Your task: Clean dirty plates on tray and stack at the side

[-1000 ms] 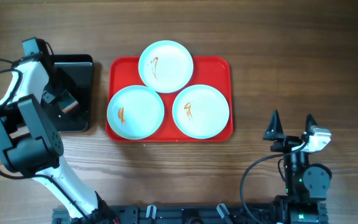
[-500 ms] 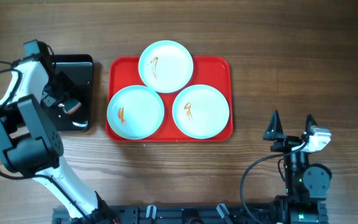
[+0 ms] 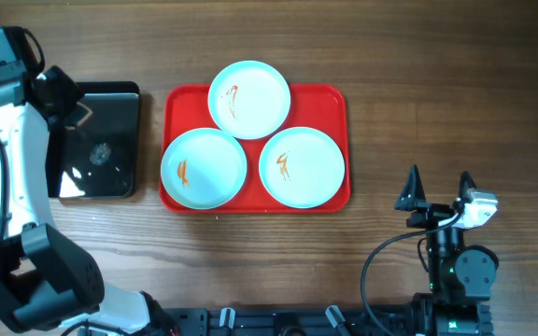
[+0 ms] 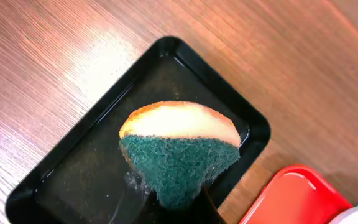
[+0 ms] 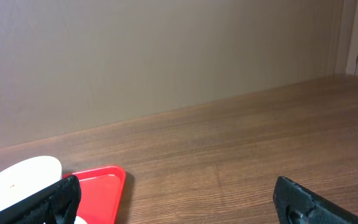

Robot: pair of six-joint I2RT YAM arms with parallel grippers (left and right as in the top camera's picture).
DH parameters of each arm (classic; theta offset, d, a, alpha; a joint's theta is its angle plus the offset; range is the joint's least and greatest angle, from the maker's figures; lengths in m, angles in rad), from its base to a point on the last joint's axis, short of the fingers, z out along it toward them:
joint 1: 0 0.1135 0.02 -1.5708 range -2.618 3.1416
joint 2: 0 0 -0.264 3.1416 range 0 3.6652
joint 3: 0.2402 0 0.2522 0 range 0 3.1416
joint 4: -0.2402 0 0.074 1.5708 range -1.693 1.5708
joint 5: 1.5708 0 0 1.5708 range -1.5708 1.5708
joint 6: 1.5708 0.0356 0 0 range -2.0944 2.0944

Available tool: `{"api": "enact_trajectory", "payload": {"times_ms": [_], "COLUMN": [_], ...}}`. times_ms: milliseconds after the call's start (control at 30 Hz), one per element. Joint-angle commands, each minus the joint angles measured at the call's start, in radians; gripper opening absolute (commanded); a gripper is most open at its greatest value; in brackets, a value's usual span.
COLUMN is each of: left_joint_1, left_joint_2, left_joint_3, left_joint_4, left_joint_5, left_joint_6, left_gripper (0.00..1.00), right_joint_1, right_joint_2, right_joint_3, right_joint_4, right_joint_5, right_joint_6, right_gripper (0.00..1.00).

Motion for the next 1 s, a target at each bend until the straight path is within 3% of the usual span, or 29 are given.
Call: {"api": "enact_trajectory", "payload": {"times_ms": [0,133,367,500,767,967], "left_joint_1": [0.003,0.003,-0.056,-0.151,-0.355,-0.508], "left_joint_2": [0.075,0.119,-0.099,-0.108,-0.087,-0.077], "left_joint_3": [-0.053,-0.064,-0.006,-0.019,-0.023,-0.151], "left_joint_4": [0.019,-0.005,-0.052,-0.134,-0.335,-0.211], "left_joint_5": [0.012,0.013,0.144,0.134,0.308,0.273], "left_joint_6": [0.042,0.046,0.094,0.088,0.086,-0.043], "left_gripper": [0.04,0.04,0.04,0.04,0.04,0.04], "right_joint_1": [-0.003,-0.003,-0.003,-0.003,-0.003,-0.003], "right_joint_2": [-0.005,-0.005,-0.005,-0.005,-0.005,-0.005], "right_joint_3": [-0.001,-0.001,-0.001,-0.001,-0.001,-0.001], "right_joint_4": [0.003,0.003,0.003,0.003,0.003,0.003], "right_joint_5": [0.018,0.018,0.018,0.018,0.018,0.018], "right_joint_6": [-0.014,-0.013,-0.014,-0.013,-0.013,-0.014], "right_gripper": [0.99,1.0,1.0,1.0,1.0,1.0]}}
